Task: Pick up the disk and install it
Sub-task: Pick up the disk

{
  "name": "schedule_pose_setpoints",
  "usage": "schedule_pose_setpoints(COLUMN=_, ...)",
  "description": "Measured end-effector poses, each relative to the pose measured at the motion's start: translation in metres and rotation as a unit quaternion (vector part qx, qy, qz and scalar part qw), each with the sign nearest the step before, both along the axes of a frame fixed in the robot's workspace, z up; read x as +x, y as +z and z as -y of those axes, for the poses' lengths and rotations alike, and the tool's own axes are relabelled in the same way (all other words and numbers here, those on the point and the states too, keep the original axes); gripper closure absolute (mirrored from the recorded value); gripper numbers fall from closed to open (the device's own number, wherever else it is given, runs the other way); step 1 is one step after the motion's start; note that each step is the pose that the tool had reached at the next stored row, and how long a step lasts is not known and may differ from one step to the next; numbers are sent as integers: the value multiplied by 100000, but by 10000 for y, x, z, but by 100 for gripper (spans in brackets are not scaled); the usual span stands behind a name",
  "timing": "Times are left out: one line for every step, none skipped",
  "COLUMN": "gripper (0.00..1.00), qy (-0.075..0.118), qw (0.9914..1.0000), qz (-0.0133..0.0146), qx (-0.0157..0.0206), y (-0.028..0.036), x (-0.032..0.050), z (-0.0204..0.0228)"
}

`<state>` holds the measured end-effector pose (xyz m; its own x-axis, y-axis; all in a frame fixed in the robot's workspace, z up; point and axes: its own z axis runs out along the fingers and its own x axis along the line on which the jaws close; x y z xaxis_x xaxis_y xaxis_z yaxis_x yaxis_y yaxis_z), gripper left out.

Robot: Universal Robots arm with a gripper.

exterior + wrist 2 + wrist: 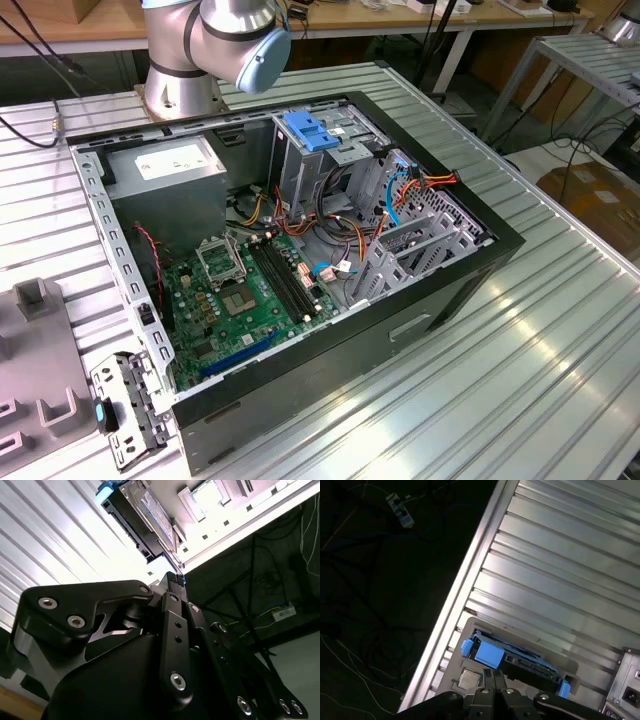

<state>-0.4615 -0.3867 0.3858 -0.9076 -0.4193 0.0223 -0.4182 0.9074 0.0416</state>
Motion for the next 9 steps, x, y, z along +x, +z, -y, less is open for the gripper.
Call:
schedule_pose_setpoints(gripper=89, qy=960, qw=99995, qz=1, qx=-3, y=0, x=0, z=0)
schedule_pose_setpoints(gripper=89, qy=2079, qw=99978, qz=-2, qx=-5, y=-1, x=0, z=0)
schedule_pose_setpoints(gripper=89, qy=3053, qw=99953, qz=-1, qx=-5, y=-1, x=0, z=0)
schedule_pose_setpoints(gripper=89, qy=6102, qw=99814, qz=0, qx=-6, y=-4, x=0, z=0)
schedule_pose_setpoints(gripper=89, qy=7762, qw=99698, qz=0, qx=-7, y=-6, x=0, z=0)
schedule_pose_setpoints(gripper=89, qy=9855, qw=99513, qz=4, qx=-12, y=-8, x=0, z=0)
schedule_pose_setpoints(gripper=89, qy=12011, qw=99276, qz=90, qx=-19, y=-9, x=0, z=0)
schedule_pose_setpoints(gripper=89, qy=13910, qw=99028, qz=193, qx=-31, y=-10, x=0, z=0)
schedule_pose_setpoints(gripper=89, qy=15092, qw=98854, qz=288, qx=-40, y=-12, x=0, z=0)
